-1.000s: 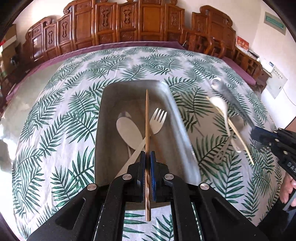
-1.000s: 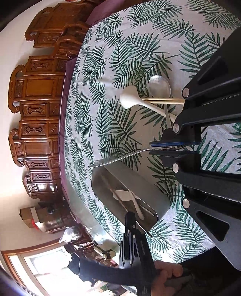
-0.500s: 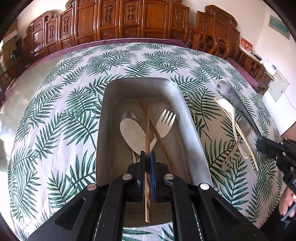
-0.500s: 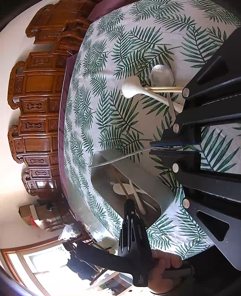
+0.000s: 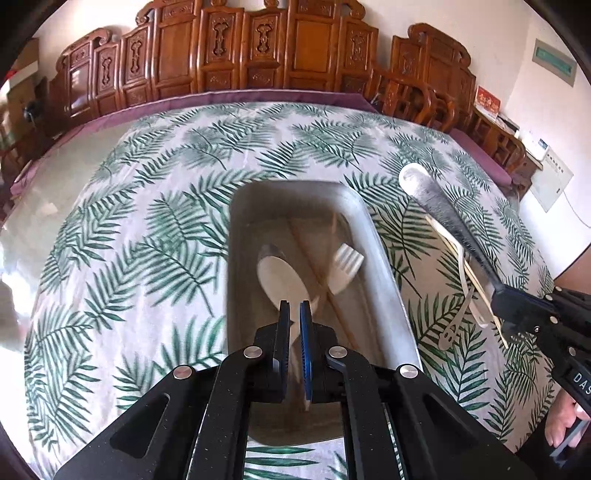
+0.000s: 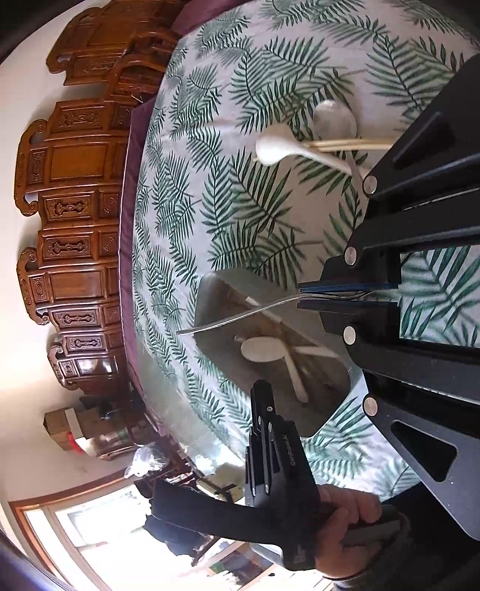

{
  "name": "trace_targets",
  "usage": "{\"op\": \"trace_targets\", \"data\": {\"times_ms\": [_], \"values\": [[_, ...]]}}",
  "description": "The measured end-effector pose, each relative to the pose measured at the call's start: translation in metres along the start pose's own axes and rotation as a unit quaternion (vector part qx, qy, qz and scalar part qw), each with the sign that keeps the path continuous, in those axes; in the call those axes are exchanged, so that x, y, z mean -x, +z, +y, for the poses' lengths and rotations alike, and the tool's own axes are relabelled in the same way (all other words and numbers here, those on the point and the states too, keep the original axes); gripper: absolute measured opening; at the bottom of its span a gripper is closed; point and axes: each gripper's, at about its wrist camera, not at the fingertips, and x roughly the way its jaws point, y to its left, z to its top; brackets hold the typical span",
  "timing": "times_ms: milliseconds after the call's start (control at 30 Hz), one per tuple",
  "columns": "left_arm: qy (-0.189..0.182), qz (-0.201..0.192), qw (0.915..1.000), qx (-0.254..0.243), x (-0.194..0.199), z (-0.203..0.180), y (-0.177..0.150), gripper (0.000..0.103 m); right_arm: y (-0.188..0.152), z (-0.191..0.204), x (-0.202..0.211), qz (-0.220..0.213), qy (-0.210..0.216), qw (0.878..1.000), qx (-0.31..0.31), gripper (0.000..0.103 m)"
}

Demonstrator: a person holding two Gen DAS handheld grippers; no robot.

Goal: Organize utensils
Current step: 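Lower the chopstick into the grey tray and open the left tool while the right tool carries the fork, then lower the metal fork into the grey tray and open the right tool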

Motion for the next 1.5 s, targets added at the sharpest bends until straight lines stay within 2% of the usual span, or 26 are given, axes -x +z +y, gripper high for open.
{"op": "trace_targets", "data": {"times_ms": [133,233,467,667,1067,1267,1500], "values": [[0.005,-0.013,0.9998,0.012,0.011,0.014,0.004,0.005,0.008,0.012,-0.012,0.001,0.017,1.000,-0.020,0.005],[0.009,-0.023,0.9995,0.018,0.018,0.024,0.006,0.010,0.015,0.023,-0.023,0.001,0.031,0.999,-0.033,0.005],[0.041,-0.046,0.9977,0.029,0.031,0.048,0.008,0.032,0.029,0.037,-0.051,0.006,0.059,0.996,-0.070,0.005],[0.045,-0.055,0.9963,0.048,0.036,0.061,0.010,0.048,0.029,0.045,-0.078,0.019,0.059,0.994,-0.089,0.005],[0.046,-0.056,0.9964,0.043,0.037,0.063,0.011,0.048,0.024,0.034,-0.114,0.049,0.026,0.991,-0.122,0.005],[0.047,-0.056,0.9964,0.041,0.036,0.060,0.011,0.048,0.025,0.044,-0.108,0.036,0.041,0.994,-0.097,0.009],[0.046,-0.057,0.9966,0.036,0.036,0.054,0.011,0.049,0.028,0.047,-0.075,0.004,0.046,0.998,-0.050,0.009]]}}
